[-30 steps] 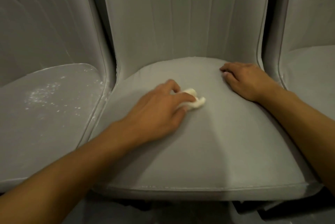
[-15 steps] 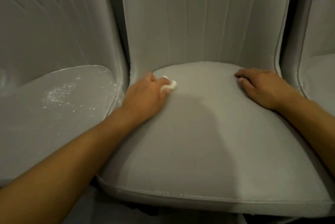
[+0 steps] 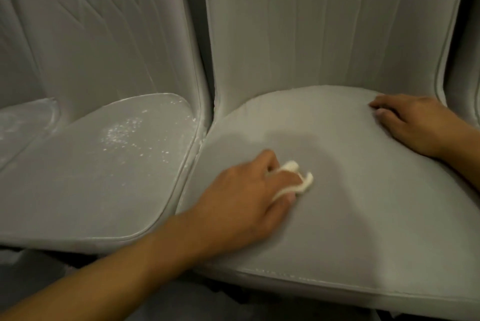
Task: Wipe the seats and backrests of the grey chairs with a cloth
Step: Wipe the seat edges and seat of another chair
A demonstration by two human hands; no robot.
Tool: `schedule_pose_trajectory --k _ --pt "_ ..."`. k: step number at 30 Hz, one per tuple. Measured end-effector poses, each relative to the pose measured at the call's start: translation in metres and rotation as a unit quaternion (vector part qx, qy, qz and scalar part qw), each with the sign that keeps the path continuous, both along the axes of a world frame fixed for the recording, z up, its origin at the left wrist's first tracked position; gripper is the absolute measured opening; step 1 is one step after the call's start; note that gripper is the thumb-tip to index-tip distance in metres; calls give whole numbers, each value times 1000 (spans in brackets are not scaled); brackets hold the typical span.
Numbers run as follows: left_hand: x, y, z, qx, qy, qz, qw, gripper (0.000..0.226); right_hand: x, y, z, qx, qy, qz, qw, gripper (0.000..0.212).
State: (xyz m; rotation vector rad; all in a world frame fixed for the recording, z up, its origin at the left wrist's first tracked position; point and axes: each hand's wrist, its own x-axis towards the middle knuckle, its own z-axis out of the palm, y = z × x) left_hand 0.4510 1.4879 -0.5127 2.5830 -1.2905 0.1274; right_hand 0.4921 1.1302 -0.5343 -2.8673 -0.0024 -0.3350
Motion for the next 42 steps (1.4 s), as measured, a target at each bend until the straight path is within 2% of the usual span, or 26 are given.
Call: schedule_pose_trajectory --k 4,6,7,9,11,14,16,20,23,30,31,33,36,39,41,42 --pt "-32 51 5 -29 37 -87 995 34 -1 1 1 -1 -1 -2 1000 36" --pt "-29 72 4 -10 -13 -85 996 33 -1 2 1 -6 1 -10 1000 38" --pt "-22 78 4 12 -57 -48 997 34 -1 2 1 -8 2 -15 1000 41" --pt "1 84 5 40 -112 93 988 35 -1 4 1 -5 0 -26 1000 54" --pt "30 80 4 38 -115 223 967 34 -1 5 0 7 -14 -34 999 64" --pt "65 54 0 31 -74 307 948 32 0 0 -7 5 -31 -34 999 70" --pt "68 37 -1 35 -66 308 948 33 5 -14 -19 15 -39 -31 999 72" --pt "36 40 5 30 -9 240 970 35 10 -39 -30 29 -67 -45 996 56" --pt "13 59 9 21 26 191 981 36 10 -35 -32 46 -55 -43 996 64" --pt "40 36 6 -35 41 246 968 38 14 -47 -37 25 -22 -34 999 64" --pt "39 27 6 -37 59 237 969 39 11 -42 -32 19 -18 -24 999 65" --pt "30 10 13 -62 156 179 969 36 4 -21 -20 26 3 -13 1000 66" --pt "27 -3 25 -107 254 129 953 39 -4 14 4 -7 -15 -41 999 58" --pt "42 1 34 -64 315 173 931 64 -3 17 8 -34 -18 -29 999 34" --pt "47 4 40 5 307 205 929 80 -4 17 9 -36 -11 -26 999 38" --pt "47 4 43 31 300 210 930 80 -6 20 11 -37 -3 -29 999 44"
